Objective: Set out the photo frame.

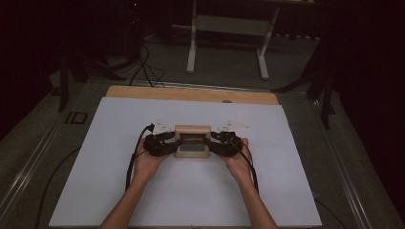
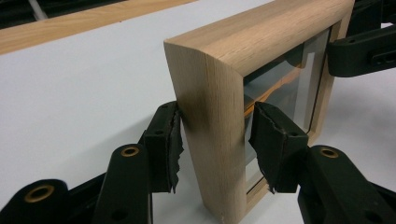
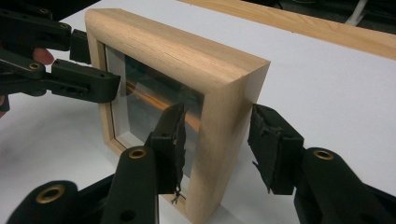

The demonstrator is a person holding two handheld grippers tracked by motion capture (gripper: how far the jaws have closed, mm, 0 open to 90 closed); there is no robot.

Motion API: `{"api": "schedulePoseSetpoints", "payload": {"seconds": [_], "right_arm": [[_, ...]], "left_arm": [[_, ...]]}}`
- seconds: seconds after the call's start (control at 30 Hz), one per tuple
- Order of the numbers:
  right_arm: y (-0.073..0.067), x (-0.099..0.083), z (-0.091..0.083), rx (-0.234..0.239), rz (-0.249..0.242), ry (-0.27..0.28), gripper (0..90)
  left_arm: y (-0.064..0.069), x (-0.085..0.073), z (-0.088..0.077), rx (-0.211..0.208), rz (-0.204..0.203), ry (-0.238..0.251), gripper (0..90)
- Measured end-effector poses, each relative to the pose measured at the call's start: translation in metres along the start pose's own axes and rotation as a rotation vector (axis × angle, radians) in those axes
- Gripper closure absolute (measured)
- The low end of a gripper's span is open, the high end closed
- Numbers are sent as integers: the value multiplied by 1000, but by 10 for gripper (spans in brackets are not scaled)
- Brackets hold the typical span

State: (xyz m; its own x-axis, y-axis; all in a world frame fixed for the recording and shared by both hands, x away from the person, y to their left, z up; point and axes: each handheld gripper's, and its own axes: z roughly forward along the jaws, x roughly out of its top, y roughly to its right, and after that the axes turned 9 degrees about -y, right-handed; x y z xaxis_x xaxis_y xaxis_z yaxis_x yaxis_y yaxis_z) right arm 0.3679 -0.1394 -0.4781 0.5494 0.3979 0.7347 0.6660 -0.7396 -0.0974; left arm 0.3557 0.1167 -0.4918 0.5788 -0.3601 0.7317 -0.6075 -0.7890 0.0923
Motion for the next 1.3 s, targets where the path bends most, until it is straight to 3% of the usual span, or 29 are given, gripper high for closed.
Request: {"api": "schedulePoseSetpoints", "payload": {"seconds": [0.3,0.53,0.97,1.3], "right_arm": [[0,0,3,1,-1,-10,552],[0,0,3,0,-5,-17,549],[-4,-3,-2,-3,-11,-18,554],[-4,-3,-1,-1,-11,-16,507]], "left_arm": [[-2,0,2,-9,-19,-8,503],[-2,0,2,-13,1,-11,523],[-10,2,3,-64,27,-22,529],[-8,2,3,-55,12,-45,490]]}}
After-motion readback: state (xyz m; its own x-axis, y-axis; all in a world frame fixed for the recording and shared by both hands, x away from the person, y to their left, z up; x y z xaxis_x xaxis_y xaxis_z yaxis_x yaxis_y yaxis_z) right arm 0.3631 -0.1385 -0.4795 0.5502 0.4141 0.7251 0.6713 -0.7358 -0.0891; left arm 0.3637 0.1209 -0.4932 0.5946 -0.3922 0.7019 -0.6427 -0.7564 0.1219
